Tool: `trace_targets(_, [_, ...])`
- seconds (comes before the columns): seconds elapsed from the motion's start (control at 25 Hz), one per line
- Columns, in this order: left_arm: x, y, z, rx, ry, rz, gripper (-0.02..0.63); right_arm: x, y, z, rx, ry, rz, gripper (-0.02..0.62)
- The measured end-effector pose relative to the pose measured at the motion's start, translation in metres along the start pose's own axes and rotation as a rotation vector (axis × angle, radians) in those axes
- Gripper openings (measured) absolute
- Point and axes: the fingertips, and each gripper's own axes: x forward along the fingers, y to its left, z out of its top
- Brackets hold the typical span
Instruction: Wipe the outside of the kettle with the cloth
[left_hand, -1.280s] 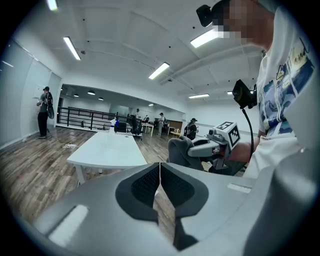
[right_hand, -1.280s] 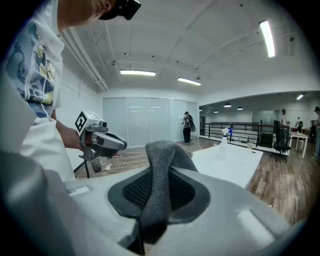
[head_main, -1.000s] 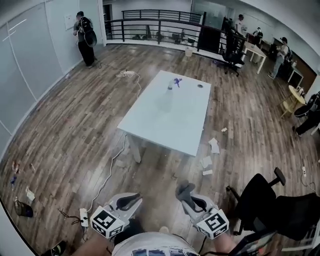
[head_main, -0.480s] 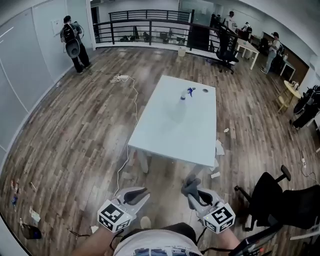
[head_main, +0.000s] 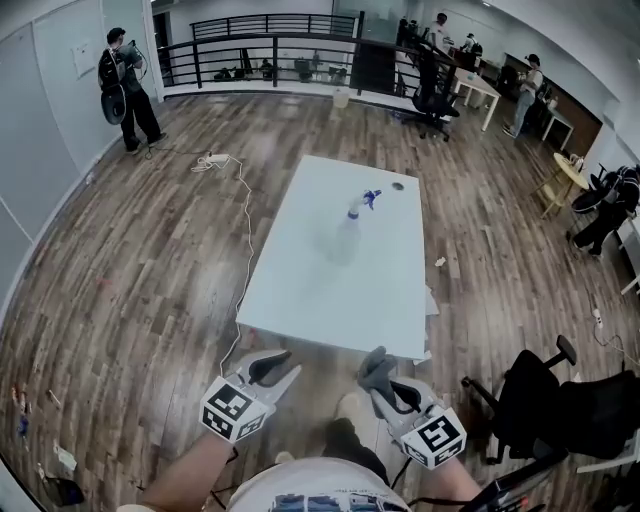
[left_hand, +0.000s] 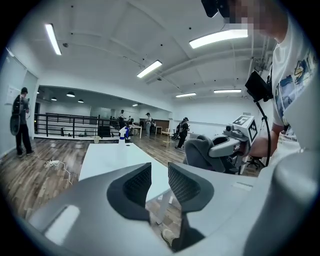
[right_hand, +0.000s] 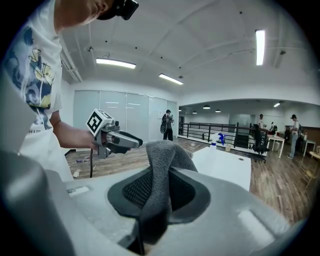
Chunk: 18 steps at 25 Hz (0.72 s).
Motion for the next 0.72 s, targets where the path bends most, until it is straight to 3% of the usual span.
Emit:
trace_targets(0.4, [0.165, 0.098, 0.056, 0.02, 0.055, 0.133, 0.191, 0.034, -0.167, 0.023, -0.01, -0.032, 0.011, 0.075])
trace_targets(0.72, [0.274, 0.184, 0.081, 0.065, 0.102, 0.196, 0.242, 0.052, -0.231, 0.013, 0.041, 0.015, -0.027, 0.075])
